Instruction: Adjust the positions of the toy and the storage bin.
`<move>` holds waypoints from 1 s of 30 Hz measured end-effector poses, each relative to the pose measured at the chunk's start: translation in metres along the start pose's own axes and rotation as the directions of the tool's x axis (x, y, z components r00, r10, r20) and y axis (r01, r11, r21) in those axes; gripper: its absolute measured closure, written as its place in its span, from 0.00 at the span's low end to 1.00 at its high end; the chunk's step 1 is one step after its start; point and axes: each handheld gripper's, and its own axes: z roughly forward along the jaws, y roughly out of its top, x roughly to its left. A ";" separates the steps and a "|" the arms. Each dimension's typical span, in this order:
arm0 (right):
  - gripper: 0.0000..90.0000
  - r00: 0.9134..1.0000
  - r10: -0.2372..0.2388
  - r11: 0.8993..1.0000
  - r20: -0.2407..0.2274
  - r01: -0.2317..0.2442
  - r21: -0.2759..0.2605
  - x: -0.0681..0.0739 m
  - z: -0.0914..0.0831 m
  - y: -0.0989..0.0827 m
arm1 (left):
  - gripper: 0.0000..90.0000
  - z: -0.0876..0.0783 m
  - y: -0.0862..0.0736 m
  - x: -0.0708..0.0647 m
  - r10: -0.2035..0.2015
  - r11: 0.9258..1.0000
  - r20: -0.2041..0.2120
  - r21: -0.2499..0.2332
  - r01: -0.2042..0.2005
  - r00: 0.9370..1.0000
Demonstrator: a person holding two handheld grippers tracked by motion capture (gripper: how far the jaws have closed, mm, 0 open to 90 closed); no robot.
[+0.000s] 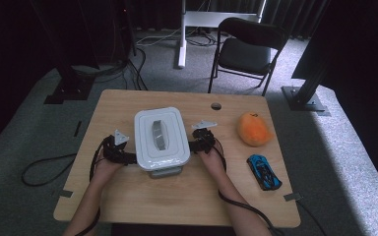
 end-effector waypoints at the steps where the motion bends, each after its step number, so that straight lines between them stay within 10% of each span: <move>1: 0.26 1.000 -0.007 1.000 0.002 0.007 0.002 -0.001 -0.001 0.000 | 0.00 0.000 0.001 -0.001 0.004 1.000 -0.001 0.003 -0.004 1.000; 30: 0.27 0.999 -0.033 0.999 -0.017 0.033 -0.006 -0.021 -0.047 -0.036 | 0.00 -0.004 0.004 -0.055 0.081 0.997 0.096 -0.016 -0.080 0.992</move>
